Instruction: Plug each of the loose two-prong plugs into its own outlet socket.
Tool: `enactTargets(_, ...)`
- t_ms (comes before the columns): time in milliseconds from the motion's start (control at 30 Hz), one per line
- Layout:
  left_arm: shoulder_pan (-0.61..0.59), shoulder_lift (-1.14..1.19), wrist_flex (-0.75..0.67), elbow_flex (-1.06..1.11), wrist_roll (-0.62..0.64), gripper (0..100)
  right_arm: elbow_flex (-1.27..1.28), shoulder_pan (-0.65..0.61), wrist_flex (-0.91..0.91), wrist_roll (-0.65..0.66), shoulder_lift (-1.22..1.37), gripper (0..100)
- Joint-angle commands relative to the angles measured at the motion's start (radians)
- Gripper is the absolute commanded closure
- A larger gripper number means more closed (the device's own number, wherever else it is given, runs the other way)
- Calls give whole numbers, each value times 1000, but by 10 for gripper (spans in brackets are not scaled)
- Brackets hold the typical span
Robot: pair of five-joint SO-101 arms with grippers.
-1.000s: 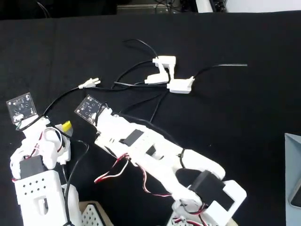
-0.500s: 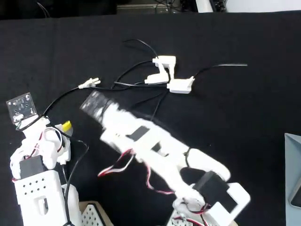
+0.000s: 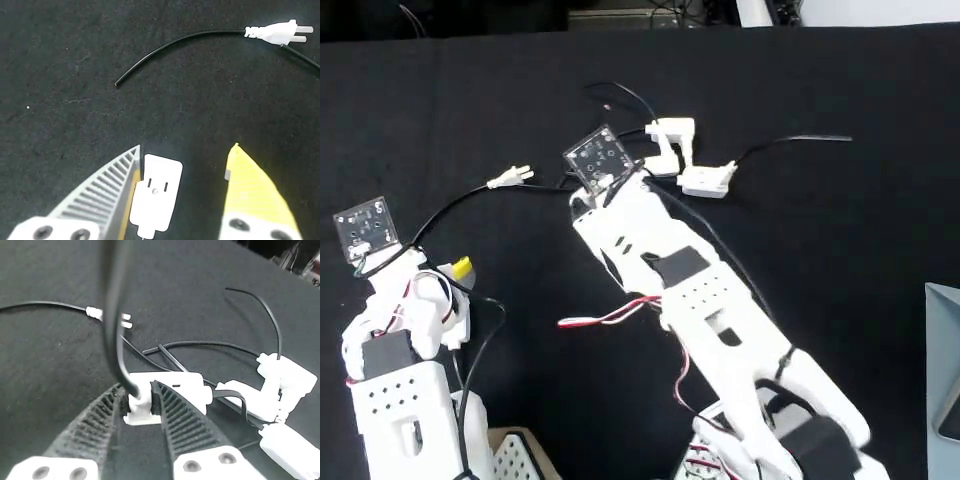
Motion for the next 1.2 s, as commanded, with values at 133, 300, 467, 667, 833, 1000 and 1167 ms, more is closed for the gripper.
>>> enactTargets(133,-15,-11,-20,-5,6,730,44,-75,-6,-8,-202,986)
enactTargets(300,-15,-11,-20,-5,5,730,71,-78,18,3,-246,986)
enactTargets(467,-15,-11,-20,-5,5,730,81,-109,87,64,-335,986)
enactTargets(667,-15,-11,-20,-7,5,730,81,-161,186,66,-430,986)
enactTargets(833,-15,-11,-20,-7,5,730,108,-60,126,115,-421,986)
enactTargets(1000,-15,-11,-20,-7,5,730,143,92,-112,178,-268,986)
enactTargets(1167,-15,-11,-20,-7,3,730,114,140,-236,233,-53,983)
